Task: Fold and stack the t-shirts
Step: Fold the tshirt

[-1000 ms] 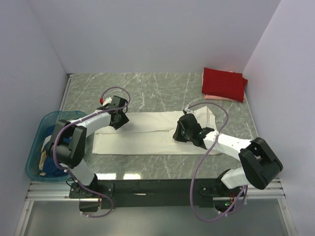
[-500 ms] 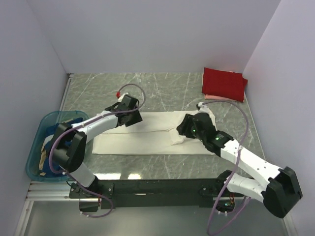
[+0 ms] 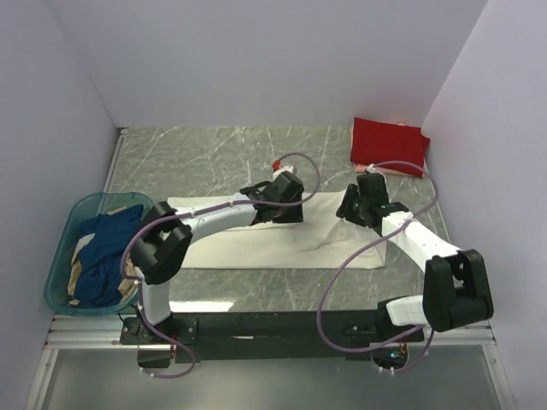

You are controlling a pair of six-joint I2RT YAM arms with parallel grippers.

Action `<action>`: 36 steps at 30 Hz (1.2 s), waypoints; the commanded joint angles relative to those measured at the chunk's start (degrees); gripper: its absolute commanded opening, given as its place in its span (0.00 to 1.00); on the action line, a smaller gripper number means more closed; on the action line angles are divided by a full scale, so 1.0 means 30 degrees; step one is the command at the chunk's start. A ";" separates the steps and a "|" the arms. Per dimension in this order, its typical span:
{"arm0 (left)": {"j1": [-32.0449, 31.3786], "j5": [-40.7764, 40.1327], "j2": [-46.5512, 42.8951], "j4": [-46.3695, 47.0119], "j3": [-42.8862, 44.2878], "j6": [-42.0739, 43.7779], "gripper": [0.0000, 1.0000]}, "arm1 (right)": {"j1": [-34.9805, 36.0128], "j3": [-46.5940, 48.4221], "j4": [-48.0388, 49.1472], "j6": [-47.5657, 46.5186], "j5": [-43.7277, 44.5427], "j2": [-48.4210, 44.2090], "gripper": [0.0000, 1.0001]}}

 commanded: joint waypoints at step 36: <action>-0.1526 0.1687 0.2410 -0.1004 0.1320 0.0516 0.42 | 0.0085 -0.5699 -0.1357 0.2524 -0.3774 -0.8491 0.34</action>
